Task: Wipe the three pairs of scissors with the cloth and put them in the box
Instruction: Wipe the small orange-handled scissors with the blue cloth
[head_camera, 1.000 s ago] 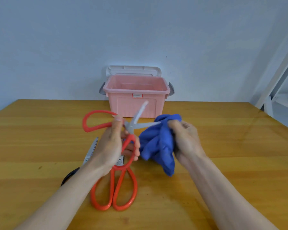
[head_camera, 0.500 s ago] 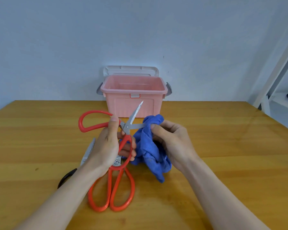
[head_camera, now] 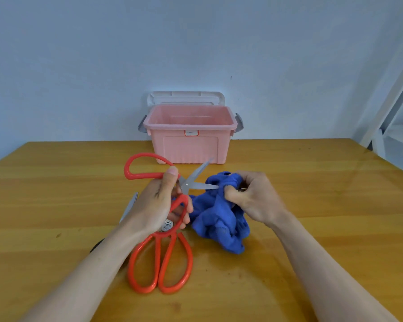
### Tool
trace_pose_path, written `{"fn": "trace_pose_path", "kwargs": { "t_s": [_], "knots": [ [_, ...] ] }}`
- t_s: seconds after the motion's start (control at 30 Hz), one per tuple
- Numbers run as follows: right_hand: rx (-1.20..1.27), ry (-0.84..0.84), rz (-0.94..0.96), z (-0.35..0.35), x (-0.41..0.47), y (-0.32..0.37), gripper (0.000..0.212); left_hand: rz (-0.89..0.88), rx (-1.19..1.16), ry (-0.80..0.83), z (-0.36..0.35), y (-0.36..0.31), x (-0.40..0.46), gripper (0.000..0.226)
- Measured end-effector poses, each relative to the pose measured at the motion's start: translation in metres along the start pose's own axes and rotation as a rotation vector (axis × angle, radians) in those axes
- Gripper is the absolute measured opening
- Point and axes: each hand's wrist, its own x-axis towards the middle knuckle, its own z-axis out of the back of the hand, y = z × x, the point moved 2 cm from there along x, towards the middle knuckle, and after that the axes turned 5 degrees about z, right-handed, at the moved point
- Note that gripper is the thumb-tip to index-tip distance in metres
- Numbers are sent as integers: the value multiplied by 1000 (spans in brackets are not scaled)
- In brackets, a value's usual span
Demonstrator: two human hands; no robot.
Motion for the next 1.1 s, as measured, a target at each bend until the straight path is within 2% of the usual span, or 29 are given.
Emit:
{"fn": "trace_pose_path", "kwargs": {
  "t_s": [0.07,0.13,0.2,0.33,0.53,0.67,0.77,0.9,1.1],
  "knots": [
    [-31,-96,-31,13,2,-9,17,2,-98,-105,18,-2,6,63],
    [25,-177,-56,21,2,-12,19,15,-99,-129,29,-2,9,65],
    [115,-203,-69,17,4,-9,21,87,-46,-35,28,4,7,75],
    [282,-214,-89,4,5,-11,11,157,-24,158,18,10,3,84],
    [521,-242,-178,3,6,-10,4,203,90,364,8,7,-7,80],
    [585,-189,-135,2,1,6,8,192,191,463,-1,8,-14,68],
    [406,-142,-15,-3,-4,20,13,179,253,488,-3,11,-14,72],
    [154,-20,134,-11,-11,26,15,181,322,438,-2,14,-10,80],
    [-96,128,254,-14,-15,25,15,190,317,400,2,13,-8,79]
  ]
}}
